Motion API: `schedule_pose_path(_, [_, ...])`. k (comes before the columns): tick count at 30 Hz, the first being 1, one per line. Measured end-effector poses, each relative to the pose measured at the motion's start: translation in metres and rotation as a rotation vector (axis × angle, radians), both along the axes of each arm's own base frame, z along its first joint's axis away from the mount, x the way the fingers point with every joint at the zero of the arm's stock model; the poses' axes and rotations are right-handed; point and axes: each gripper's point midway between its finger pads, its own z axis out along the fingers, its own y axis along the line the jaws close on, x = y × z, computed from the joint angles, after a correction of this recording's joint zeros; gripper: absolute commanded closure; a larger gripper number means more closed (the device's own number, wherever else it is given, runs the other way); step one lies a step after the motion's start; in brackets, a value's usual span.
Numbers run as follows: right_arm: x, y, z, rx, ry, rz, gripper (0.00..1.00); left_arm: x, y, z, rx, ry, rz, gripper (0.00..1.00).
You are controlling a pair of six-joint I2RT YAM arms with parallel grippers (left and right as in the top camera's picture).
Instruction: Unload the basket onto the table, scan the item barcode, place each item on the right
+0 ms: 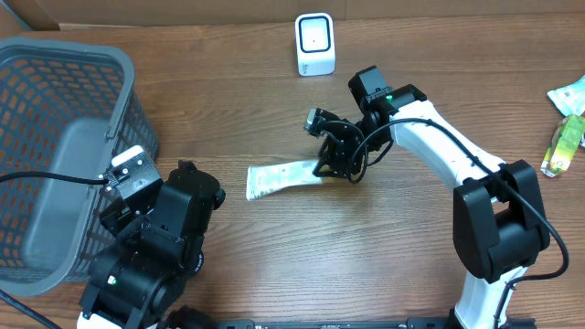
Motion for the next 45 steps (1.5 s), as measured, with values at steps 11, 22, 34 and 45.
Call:
schedule_pose_path(11, [0.008, -0.047, -0.025, -0.322, 0.041, -0.224, 0.0, 0.0, 0.0, 0.0, 0.0, 0.0, 0.0, 0.0])
schedule_pose_path(22, [0.032, -0.016, 0.018, -0.311, -0.067, -0.282, 0.0, 0.0, 0.0, 0.0, 0.001, 0.002, 0.0, 0.0])
schedule_pose_path(34, [0.02, 0.039, -0.01, -0.479, -0.385, -0.258, 0.0, -0.007, 0.006, 0.011, -0.042, -0.078, 0.041, 0.0])
schedule_pose_path(45, [-0.006, 0.056, -0.025, -0.496, -0.346, -0.382, 0.12, -0.018, 0.014, 0.013, -0.036, -0.085, 0.055, 0.0])
